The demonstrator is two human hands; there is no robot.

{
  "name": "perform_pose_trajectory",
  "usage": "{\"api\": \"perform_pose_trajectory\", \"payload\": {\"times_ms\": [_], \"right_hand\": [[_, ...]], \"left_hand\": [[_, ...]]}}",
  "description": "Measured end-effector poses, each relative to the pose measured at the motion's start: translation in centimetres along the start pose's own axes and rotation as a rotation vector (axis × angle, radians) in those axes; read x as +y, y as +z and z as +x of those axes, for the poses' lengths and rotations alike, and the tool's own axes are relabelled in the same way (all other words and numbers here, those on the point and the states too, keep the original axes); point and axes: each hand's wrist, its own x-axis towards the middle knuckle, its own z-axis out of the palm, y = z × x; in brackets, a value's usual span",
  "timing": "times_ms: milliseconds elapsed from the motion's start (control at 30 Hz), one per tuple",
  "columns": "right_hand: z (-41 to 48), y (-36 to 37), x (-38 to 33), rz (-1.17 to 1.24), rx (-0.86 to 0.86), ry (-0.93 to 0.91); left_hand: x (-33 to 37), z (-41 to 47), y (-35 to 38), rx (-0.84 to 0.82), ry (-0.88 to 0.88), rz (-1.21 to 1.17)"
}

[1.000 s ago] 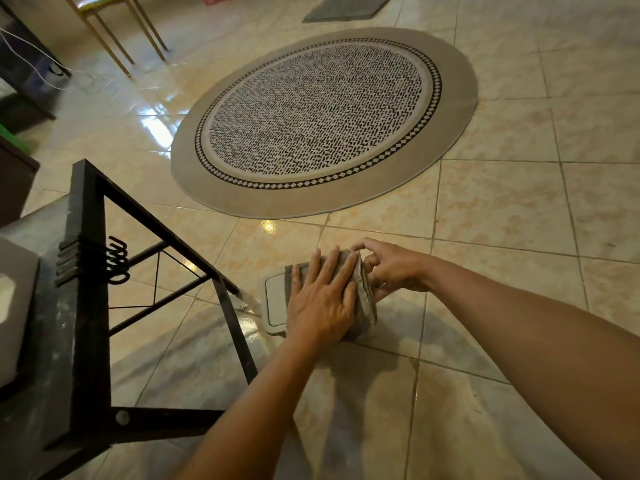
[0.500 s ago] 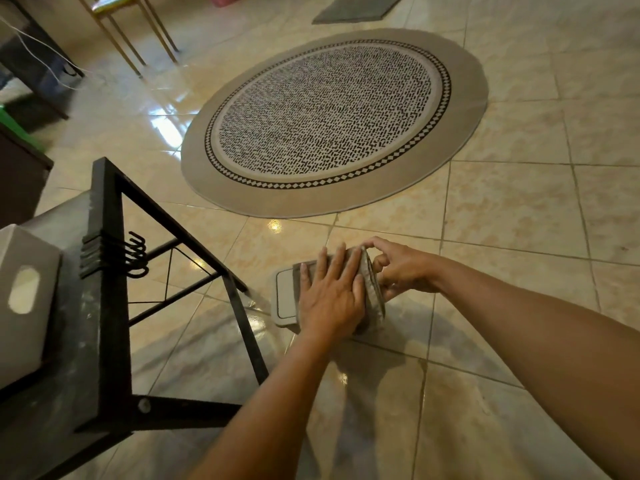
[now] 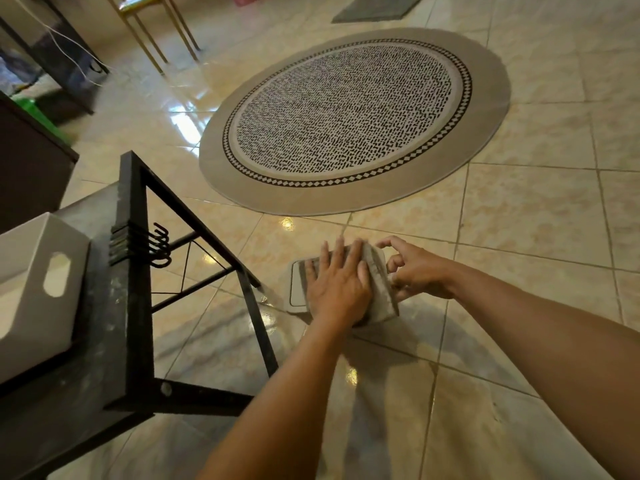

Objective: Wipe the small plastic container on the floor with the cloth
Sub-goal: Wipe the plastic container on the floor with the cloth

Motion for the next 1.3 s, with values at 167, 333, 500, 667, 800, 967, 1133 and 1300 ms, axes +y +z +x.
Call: {"api": "perform_pose_trajectory", "payload": {"times_ms": [167,333,500,667,800,967,1133,1300], "right_hand": [[0.1,0.0,-0.3,0.006,0.007,-0.002],[0.3,0.1,-0.1,-0.005,0.014,-0.007],[-0.2,0.6,0.0,0.048,0.045,0.026],[1.1,-1.2,-0.7,-0.374,0.225,-0.039],[1.9,-0.8,-0.9,-0.464,0.159,-0.096],[1.6,-1.5,-0.9,-0.508,0.153,-0.125],[0.7,-1.6,-1.0,-0.374,-0.024,-0.068],[1.4,-0.1,-1.2,-0.274,-0.072,-0.066]], "left_hand": [[-4.2,-0.8,-0.9,0.030,-0.303,-0.019],[1.2,-2.8,1.5,0.048,-0.051,0.010],[-1.1,-0.3,0.9,0.147,-0.091,0.013],[-3.0,-0.9,0.3,0.107,0.190,0.050],[-3.7,-0.8,0.6,0.095,0.248,0.061],[-4.2,-0.7,0.5,0.093,0.264,0.088],[-5.3,-0.5,0.0,0.092,0.325,0.071],[-5.3,-0.4,0.0,0.075,0.322,0.107]]}}
